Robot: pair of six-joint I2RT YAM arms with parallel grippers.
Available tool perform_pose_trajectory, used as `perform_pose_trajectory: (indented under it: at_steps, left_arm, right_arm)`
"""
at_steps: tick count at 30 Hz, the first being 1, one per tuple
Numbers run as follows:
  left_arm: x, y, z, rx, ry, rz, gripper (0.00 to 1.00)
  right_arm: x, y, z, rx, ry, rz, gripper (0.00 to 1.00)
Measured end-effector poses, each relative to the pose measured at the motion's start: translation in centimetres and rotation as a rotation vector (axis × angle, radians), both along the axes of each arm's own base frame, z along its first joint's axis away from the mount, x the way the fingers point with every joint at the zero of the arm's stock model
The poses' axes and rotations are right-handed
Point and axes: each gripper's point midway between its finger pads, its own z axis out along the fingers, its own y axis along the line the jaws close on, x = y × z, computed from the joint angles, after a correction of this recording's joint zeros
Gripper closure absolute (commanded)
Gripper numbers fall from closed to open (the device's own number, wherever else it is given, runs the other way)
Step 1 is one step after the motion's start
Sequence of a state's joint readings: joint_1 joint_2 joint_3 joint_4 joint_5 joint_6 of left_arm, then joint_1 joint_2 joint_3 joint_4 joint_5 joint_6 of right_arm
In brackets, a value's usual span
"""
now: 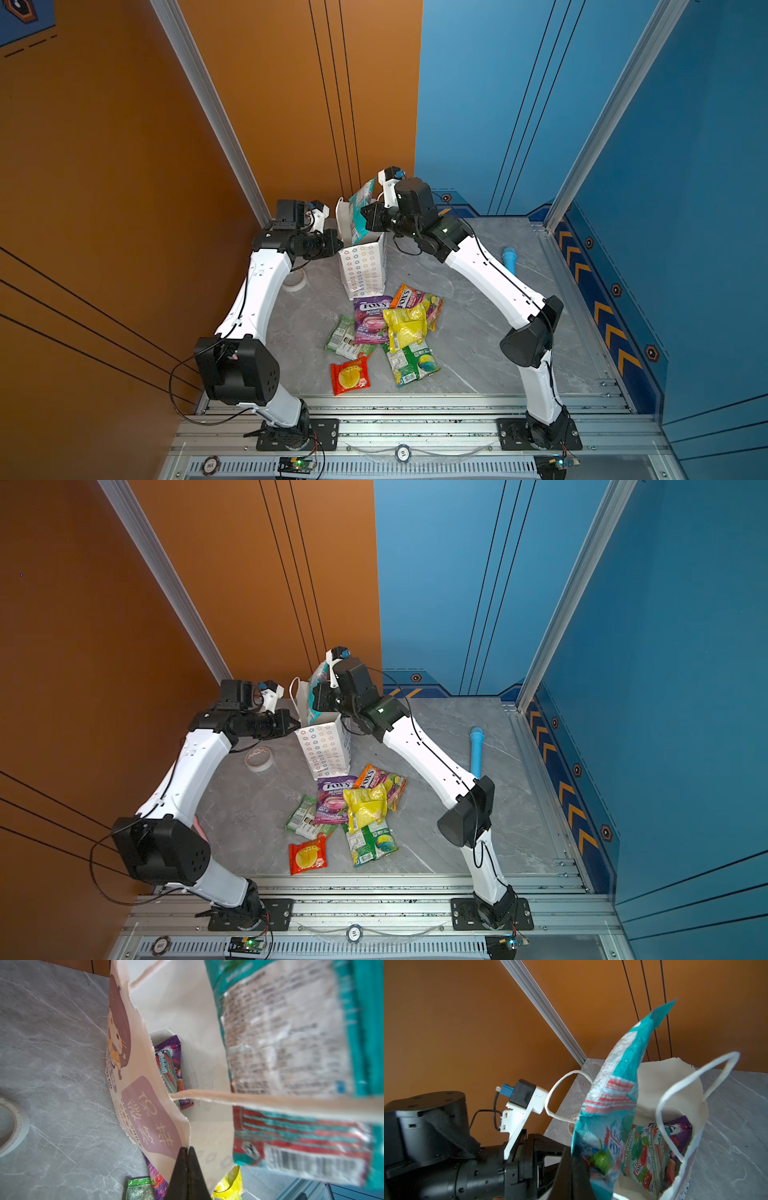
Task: Place the snacks into the paper bag
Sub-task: 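Lower the teal bag into the paper bag and open the right gripper, then move the right gripper back to the orange Fox's Fruits bag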
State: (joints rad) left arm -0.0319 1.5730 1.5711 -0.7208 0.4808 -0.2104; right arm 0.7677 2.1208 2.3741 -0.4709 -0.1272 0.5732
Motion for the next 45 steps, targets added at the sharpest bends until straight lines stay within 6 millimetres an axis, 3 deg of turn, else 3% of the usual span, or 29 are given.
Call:
perform_pose_trajectory:
  at_steps: [9, 23, 26, 28, 33, 36, 41, 45]
  left_arm:
    - [0.0, 0.0, 0.0, 0.0, 0.0, 0.0, 0.98]
    - [0.0, 0.0, 0.0, 0.0, 0.0, 0.0, 0.98]
    - [0.0, 0.0, 0.0, 0.0, 0.0, 0.0, 0.98]
    - [0.0, 0.0, 0.0, 0.0, 0.0, 0.0, 0.98]
    - [0.0, 0.0, 0.0, 0.0, 0.0, 0.0, 0.98]
    - [0.0, 0.0, 0.0, 0.0, 0.0, 0.001, 0.98]
    - [0.0, 0.0, 0.0, 0.0, 0.0, 0.0, 0.98]
    - [0.0, 0.0, 0.0, 0.0, 0.0, 0.0, 0.98]
  right_arm:
    - [1.5, 1.4, -4.6, -0.038, 0.077, 0.017, 1.0]
    - [1.4, 2.6, -5.0, 0.013, 0.13, 0.05, 1.0]
    - [1.5, 2.5, -5.2, 0.022, 0.146, 0.043, 0.67]
    - [1.7, 2.3, -5.1, 0.03, 0.15, 0.033, 0.56]
    - [2.0, 1.1, -4.0, 0.033, 0.129, 0.005, 0.52]
    - [1.2, -0.4, -2.4, 0.04, 0.111, -0.013, 0.52]
    - [-1.8, -4.2, 2.0, 0.064, 0.03, -0.031, 0.49]
    - [-4.3, -7.5, 2.6, 0.044, -0.005, -0.057, 0.48]
